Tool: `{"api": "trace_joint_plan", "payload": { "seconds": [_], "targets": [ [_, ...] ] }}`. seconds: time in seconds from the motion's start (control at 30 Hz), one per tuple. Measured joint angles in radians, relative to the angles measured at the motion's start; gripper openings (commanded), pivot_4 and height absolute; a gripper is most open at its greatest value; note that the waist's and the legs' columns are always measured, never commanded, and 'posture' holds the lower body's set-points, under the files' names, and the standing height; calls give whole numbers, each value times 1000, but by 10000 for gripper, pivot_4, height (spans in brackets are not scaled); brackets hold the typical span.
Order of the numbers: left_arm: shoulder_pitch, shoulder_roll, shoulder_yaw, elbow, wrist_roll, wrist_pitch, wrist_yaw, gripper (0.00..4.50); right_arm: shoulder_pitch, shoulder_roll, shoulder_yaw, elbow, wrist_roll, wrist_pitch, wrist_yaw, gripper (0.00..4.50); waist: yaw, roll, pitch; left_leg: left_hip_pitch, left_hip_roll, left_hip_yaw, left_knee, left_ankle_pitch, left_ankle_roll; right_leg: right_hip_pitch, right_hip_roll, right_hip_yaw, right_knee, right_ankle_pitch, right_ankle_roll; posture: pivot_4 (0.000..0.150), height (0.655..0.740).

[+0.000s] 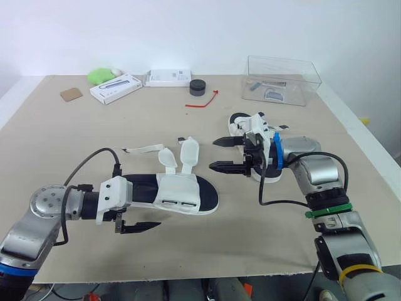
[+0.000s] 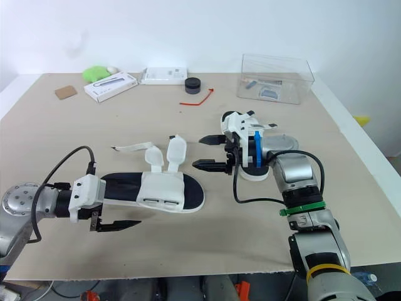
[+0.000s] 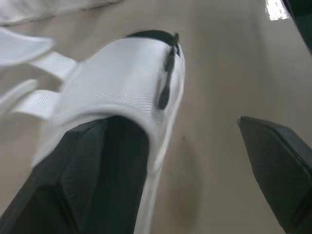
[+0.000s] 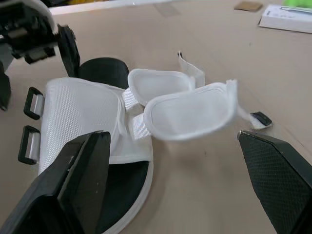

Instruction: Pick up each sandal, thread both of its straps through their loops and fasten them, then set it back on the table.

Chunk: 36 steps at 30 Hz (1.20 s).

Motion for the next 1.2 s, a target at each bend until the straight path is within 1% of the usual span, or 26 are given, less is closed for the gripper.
{"api": "trace_joint_plan", "payload": {
  "seconds": [0.1, 0.13, 0.23, 0.27, 0.3, 0.37, 0.5, 0.67, 0.77, 0.87, 0.9, 1.07, 1.2],
  "targets": [
    [69, 6, 43, -30, -17, 21, 25, 45000, 85, -46, 0, -98, 2, 49, -17, 26838, 2, 0, 0, 0, 0, -1, 0, 0, 0, 0, 0, 0, 0, -2, 1, 1500, 7400],
    [71, 4, 57, -24, -15, 22, 41, 45000, 117, -55, 0, -129, 3, 69, -23, 21633, 5, 0, 0, 0, 0, -1, 0, 0, 0, 1, 0, 0, 0, -3, 1, 1500, 7400],
    [30, -20, 79, 25, 4, 17, 98, 45000, 187, -62, 2, -238, 32, 144, -44, 7695, 6, 0, 0, 0, 0, -1, 0, 0, 0, 1, 0, 0, 0, -3, 1, 1500, 7400],
    [13, -30, 83, 46, 6, 18, 118, 45000, 202, -63, 2, -275, 46, 168, -48, 2417, 8, 0, 0, 1, 0, -1, 0, 0, 0, 1, 1, 0, 0, -3, 1, 1500, 7400],
    [1, -40, 84, 58, 6, 22, 131, 45000, 208, -68, 2, -302, 56, 187, -52, 580, 6, 0, 0, 2, 0, 0, 0, 0, 0, 1, 2, 1, 0, -3, 1, 1500, 7400],
    [-21, -52, 85, 72, 0, 42, 147, 45000, 218, -79, 2, -343, 70, 211, -60, 580, 4, 0, 0, 2, 0, 0, 1, 0, 0, 2, 2, 1, 0, -3, 2, 1500, 7400],
    [-107, -88, 67, 85, -71, 172, 172, 45000, 257, -79, 37, -401, 62, 212, -97, 580, 5, -1, 0, 2, 0, -1, 1, 0, 0, 3, 4, 2, 0, -3, 3, 1500, 7400],
    [-249, -132, 54, 112, -241, 473, 246, 45000, 277, -68, 113, -402, 12, 182, -135, 580, 5, -1, 0, 1, 0, -1, 2, 0, 0, 3, 7, 3, 1, -3, 3, 1500, 7400],
    [-292, -147, 68, 137, -298, 579, 289, 45000, 282, -66, 133, -400, -20, 162, -155, 580, 0, -1, 0, 1, 0, -1, 2, 0, 0, 2, 8, 3, 1, -3, 3, 1500, 7400],
    [-354, -168, 99, 212, -342, 695, 364, 45000, 280, -49, 159, -396, -46, 146, -173, 580, 0, -1, 0, 2, 1, -2, 2, 0, 0, 2, 9, 3, 1, -3, 3, 1500, 7400],
    [-360, -169, 105, 220, -348, 707, 374, 45000, 280, -48, 161, -396, -48, 145, -174, 580, 0, -1, 0, 2, 1, -2, 2, 0, 0, 2, 9, 4, 1, -3, 3, 1500, 7400],
    [-438, -213, 220, 331, -481, 910, 482, 45000, 278, -47, 164, -396, -49, 138, -170, 580, 1, -1, 0, 1, 0, -2, 3, 0, -1, 3, 9, 3, 2, -3, 3, 1500, 7400],
    [-490, -259, 250, 425, -530, 1043, 562, 45000, 275, -46, 178, -396, -50, 130, -165, 580, 2, -1, 0, 1, 0, -3, 3, 0, -1, 3, 7, 3, 2, -3, 3, 1500, 7400]
  ]
}}
